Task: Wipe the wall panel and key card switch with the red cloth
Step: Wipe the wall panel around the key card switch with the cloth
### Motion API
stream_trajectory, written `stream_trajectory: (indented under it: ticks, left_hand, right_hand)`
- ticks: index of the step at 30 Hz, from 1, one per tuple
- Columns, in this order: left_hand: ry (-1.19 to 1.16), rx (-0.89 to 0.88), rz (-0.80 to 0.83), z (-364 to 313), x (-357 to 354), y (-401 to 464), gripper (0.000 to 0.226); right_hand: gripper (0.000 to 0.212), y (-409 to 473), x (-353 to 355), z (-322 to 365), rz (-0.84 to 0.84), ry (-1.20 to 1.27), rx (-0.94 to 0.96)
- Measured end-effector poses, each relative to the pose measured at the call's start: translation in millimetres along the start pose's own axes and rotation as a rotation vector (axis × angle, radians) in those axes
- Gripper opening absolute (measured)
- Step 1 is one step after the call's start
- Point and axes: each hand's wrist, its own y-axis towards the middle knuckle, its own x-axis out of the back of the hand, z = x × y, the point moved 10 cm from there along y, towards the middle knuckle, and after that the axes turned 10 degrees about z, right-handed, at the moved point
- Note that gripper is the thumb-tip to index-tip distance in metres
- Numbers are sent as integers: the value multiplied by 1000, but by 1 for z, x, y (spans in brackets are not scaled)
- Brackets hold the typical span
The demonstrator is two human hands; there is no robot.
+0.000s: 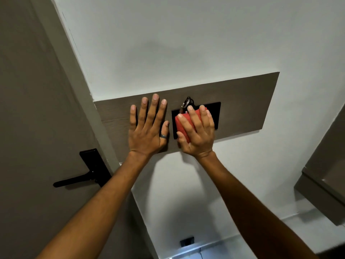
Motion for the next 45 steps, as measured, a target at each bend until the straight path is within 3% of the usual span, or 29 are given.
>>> stream_trajectory:
  ticks: [3, 4, 7, 8, 11, 12, 16, 17, 20, 22, 27, 33, 40, 43, 45]
  left_hand:
    - [-5, 19, -4, 1, 2, 2, 62]
    - [-12, 19, -5, 0, 2, 1, 62]
    - [-11, 8, 7, -1, -2, -2, 61]
    - [-5, 13, 8, 0, -2, -1, 62]
    - [-13, 24, 9, 0, -1, 0, 61]
    - [-15, 26, 13, 0, -1, 0, 61]
    - [-7, 21, 9, -1, 0, -1, 61]
    - [4, 23, 0, -2, 1, 1, 61]
    - [-4, 27, 7, -3, 2, 1, 60]
    - [5, 20, -2, -5, 4, 2, 60]
    - [7, 34, 18, -4, 3, 2, 59]
    - [-6, 56, 6, -1, 2, 3, 59]
    - [-13, 112, 2, -4, -5, -1, 60]
    - [-13, 103, 3, -5, -4, 1, 60]
    - [-3, 95, 2, -5, -5, 2, 61]
  right_hand:
    - [47, -1, 1, -5, -58, 65, -300]
    - [47, -5, 1, 1, -64, 53, -307]
    - [50, -5, -1, 4, 2, -20, 25]
    - [49, -4, 0, -2, -1, -11, 23]
    - [49, -7, -5, -3, -39, 21, -270]
    - [50, -11, -6, 5, -47, 17, -256]
    - [50, -10, 3, -9, 17, -19, 180]
    - [49, -7, 3, -18, 27, 9, 154]
    - [49, -8, -3, -22, -22, 104, -202]
    - [50, -8, -5, -14, -60, 150, -300]
    - [46, -13, 3, -29, 50, 85, 10]
    - [47, 23, 14, -59, -73, 211, -293]
    - [48, -16, 9, -64, 88, 171, -127]
    - [45, -4, 12, -75, 66, 173, -100]
    - [44, 11, 14, -82, 3, 172, -194]
